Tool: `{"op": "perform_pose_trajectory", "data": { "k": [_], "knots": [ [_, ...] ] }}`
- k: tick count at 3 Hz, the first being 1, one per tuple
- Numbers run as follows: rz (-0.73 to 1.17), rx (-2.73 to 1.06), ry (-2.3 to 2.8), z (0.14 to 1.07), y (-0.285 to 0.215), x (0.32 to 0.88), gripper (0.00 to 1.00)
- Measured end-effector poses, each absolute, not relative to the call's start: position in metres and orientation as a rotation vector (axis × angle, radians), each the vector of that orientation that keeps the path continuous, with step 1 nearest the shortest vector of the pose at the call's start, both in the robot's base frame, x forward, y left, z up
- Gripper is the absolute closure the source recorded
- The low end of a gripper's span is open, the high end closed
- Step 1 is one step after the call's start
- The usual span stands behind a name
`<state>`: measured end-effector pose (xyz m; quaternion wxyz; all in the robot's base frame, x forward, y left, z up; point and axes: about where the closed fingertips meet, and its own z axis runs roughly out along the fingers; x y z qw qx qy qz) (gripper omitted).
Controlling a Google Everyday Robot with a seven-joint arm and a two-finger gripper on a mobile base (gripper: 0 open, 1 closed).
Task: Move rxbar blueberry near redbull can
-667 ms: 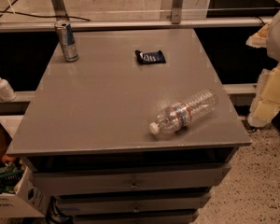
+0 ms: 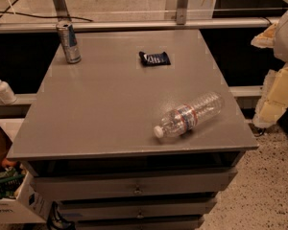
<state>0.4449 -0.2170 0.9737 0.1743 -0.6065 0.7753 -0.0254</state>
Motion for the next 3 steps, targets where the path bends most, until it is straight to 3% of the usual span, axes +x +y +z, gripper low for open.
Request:
{"op": "perform_pose_trajectory", "data": {
  "k": [2, 3],
  "knots": [
    [-0.028, -1.663, 2.121, 0.959, -0.217, 0.485, 0.00],
    [0.008, -1.466, 2.065, 0.942, -0.214, 0.567, 0.00]
  ]
}}
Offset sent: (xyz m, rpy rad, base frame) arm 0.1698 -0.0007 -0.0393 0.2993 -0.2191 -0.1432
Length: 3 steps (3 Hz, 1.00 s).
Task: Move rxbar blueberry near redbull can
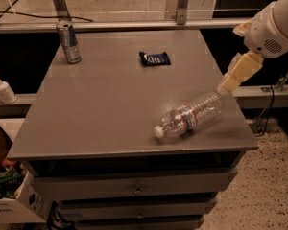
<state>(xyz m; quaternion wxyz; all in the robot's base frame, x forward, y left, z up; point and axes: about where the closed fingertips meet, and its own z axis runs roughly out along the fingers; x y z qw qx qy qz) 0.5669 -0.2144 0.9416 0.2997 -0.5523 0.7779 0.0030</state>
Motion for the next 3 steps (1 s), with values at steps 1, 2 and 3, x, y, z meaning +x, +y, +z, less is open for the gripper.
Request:
{"op": "perform_pose_trajectory", "data": {
  "k": [1, 2, 3],
  "knots": [
    [0.008, -1.466, 2.065, 0.942, -0.214, 0.567, 0.00],
    [0.052, -1.434, 2.066, 0.927, -0.206, 0.588, 0.00],
    [0.116, -1.365, 2.069, 0.906, -0.189, 0.621, 0.00]
  ]
}}
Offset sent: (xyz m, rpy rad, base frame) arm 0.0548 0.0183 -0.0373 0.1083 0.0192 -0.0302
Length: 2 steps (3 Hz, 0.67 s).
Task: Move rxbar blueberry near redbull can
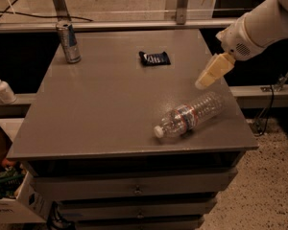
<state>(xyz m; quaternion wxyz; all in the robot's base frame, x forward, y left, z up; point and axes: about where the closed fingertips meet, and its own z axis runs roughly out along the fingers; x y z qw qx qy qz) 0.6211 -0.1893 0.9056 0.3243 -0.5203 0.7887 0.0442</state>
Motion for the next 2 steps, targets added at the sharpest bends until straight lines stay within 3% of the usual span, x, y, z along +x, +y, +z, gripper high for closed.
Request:
{"op": "perform_pose_trajectory", "data": {
  "k": [2],
  "knots": [
    [0.236, -1.201, 2.066, 0.877, -0.150, 0.685, 0.00]
  ]
}}
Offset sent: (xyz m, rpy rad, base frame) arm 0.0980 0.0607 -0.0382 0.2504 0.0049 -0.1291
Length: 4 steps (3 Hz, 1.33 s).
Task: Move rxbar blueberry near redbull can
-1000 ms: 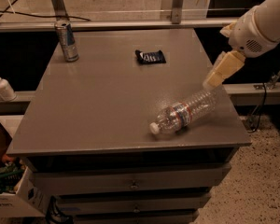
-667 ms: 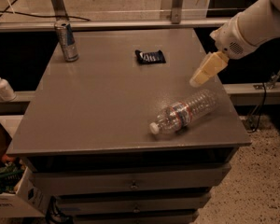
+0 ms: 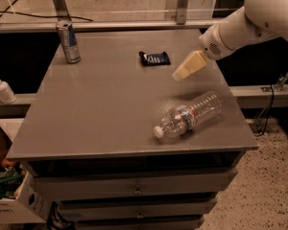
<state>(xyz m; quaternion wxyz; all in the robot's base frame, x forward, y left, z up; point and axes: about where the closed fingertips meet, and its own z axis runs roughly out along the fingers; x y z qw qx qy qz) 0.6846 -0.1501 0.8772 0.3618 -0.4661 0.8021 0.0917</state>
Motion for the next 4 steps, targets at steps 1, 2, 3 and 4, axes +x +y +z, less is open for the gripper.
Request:
{"op": "perform_pose_trajectory", "data": {
  "k": [1, 2, 3, 4],
  "knots": [
    [0.309, -1.136, 2.064, 0.865, -0.124, 0.706, 0.00],
    [0.367, -1.107, 2.059, 0.854, -0.097, 0.722, 0.00],
    [0.421, -1.084, 2.048, 0.844, -0.070, 0.736, 0.00],
    [0.422, -1.091, 2.023, 0.838, -0.055, 0.750, 0.00]
  ]
}}
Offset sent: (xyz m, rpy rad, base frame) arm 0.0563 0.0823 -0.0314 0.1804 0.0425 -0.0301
